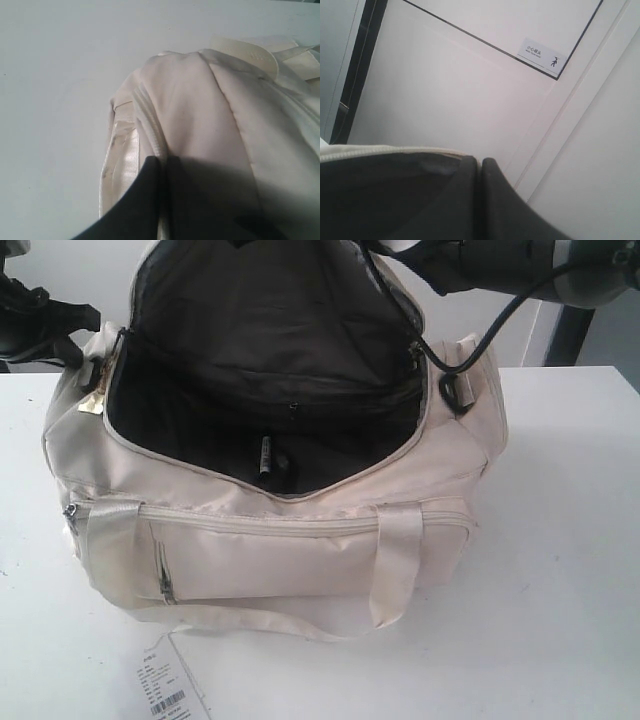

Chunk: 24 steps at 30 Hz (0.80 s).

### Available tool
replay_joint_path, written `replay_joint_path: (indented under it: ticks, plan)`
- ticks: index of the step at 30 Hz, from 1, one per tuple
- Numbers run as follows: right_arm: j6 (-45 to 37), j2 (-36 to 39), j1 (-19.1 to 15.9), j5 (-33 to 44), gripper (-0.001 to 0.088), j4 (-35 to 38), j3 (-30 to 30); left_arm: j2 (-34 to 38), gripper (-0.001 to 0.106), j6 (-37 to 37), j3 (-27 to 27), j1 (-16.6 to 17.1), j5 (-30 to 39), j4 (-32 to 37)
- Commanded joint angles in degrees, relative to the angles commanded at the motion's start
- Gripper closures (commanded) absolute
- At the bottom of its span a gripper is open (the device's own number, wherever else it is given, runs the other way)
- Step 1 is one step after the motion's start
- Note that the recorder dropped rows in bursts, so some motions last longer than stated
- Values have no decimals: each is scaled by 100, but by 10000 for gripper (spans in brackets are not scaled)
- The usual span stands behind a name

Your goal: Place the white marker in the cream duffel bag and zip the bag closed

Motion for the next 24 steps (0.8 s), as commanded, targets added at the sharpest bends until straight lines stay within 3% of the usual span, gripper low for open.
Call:
replay_joint_path:
  ticks: [19, 21, 24]
  plan:
    - [-7, 0, 0, 68, 864, -13, 0, 0, 1050, -12, 0, 0, -86, -17]
    - [-54, 0, 0, 117, 826, -27, 0, 0, 1050, -12, 0, 0, -86, -17]
    - [-54, 0, 0, 251, 692, -27, 0, 0, 1050, -12, 0, 0, -86, -17]
